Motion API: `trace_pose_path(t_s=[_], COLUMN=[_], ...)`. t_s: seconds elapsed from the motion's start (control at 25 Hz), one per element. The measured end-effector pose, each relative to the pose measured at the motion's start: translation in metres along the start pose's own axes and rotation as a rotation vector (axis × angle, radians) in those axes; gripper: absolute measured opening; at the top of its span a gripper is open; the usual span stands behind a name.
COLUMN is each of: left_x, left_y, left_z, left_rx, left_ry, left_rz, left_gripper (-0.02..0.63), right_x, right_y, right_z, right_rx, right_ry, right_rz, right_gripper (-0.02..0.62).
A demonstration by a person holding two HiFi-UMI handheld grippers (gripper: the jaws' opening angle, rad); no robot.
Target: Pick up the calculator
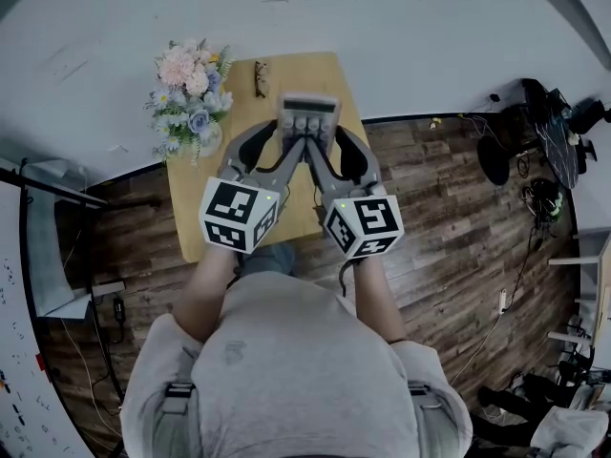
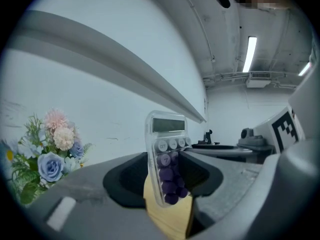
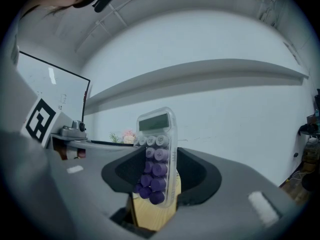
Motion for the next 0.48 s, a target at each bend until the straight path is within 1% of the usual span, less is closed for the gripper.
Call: trace_pose_path(t_s=[0.32,0.48], left_x=[-0.015,-0.024], left_y=[-0.022,-0.028], left_z=[0.018,0.028], left_rx=[-0.056,-0.078], left_ry=[-0.013,-0.018], left_rz=[-0.061,-0.077], left_gripper=[0.189,0.189], right_x=[0.014,0.022], right_y=[-0.018,-0.023], right_z=[0.021,0.033], right_rx=[-0.064,-0.084], right_ry=[-0.009,-0.012], right_rz=[0.046,0.069], right_gripper=[0.19,0.19])
Point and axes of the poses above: the fingertips, and each gripper's own axes: z backward along the fingers, x to its left, y out of its underside, the point moved 5 cm from there along z, backward along the fingers, and after that the axes turned 9 degrees about -z, right-handed, at the moved point
